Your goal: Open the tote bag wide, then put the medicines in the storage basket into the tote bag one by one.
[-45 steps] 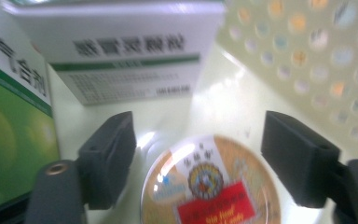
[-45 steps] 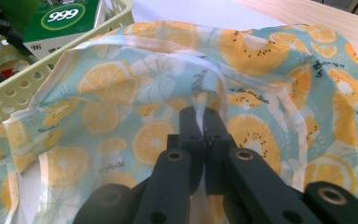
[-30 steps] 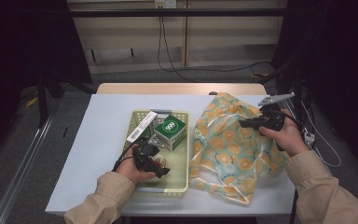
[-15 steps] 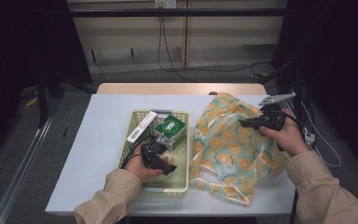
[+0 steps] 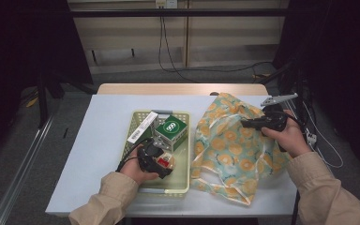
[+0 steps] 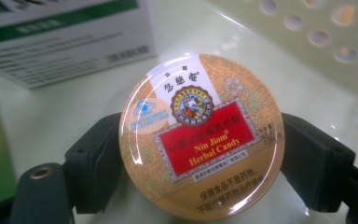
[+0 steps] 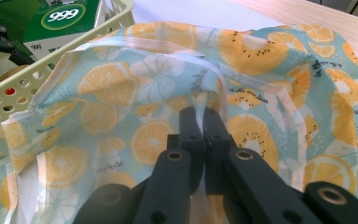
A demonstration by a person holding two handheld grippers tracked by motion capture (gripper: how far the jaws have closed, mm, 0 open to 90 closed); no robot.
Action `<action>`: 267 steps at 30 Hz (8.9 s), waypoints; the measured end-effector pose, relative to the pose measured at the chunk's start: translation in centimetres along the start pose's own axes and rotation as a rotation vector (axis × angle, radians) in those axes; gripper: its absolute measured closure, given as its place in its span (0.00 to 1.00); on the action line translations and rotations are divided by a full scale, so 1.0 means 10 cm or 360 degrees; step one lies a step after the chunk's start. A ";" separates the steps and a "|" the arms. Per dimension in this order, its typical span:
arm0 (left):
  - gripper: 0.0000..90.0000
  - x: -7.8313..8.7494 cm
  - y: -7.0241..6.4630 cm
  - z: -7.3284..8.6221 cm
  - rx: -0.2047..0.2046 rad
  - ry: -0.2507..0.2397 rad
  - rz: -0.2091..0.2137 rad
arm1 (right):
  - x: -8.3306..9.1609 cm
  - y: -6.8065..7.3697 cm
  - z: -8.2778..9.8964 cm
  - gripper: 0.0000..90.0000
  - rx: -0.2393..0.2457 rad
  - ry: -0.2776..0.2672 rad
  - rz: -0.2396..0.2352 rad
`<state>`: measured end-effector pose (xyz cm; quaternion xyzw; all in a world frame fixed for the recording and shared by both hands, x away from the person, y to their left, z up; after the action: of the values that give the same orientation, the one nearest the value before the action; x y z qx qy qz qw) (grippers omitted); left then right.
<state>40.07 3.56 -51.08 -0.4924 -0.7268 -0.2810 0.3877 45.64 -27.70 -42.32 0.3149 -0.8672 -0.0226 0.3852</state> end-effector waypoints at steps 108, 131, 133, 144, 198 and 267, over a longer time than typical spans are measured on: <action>0.23 -0.51 -0.30 -2.03 -0.0060 -0.0394 0.0150 | 0.03 0.10 -0.26 0.99 -0.0028 -0.0031 -0.0014; 0.23 -0.71 -0.20 -2.16 -0.0008 -0.0374 0.0092 | 0.09 0.09 -0.24 0.99 -0.0036 -0.0048 -0.0027; 0.23 -0.72 -0.21 -2.16 0.0001 -0.0378 0.0093 | 0.10 0.08 -0.23 0.99 -0.0041 -0.0048 -0.0031; 0.23 -0.83 -0.18 -2.19 0.0035 -0.0386 0.0093 | 0.12 0.08 -0.22 0.99 -0.0046 -0.0057 -0.0041; 0.11 0.26 0.26 -1.35 0.0099 -0.0404 -0.0021 | -0.05 0.00 0.08 0.99 -0.0096 0.0018 0.0000; 0.19 0.27 0.64 -0.67 0.0303 -0.0193 -0.0201 | 0.01 0.02 0.07 0.99 -0.0098 -0.0017 -0.0007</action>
<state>47.35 1.87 -45.00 -0.4227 -0.8018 -0.2044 0.3696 45.00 -27.70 -42.71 0.3046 -0.8675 -0.0519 0.3899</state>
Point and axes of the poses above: each handheld gripper's, and its own axes: x roughly backward along the jaws, z roughly out of its underside, y roughly to its left, the point moved 9 cm from there along -x, roughly forward along the jaws, and after that the axes turned 10 degrees about -x, right-handed, at the moved point
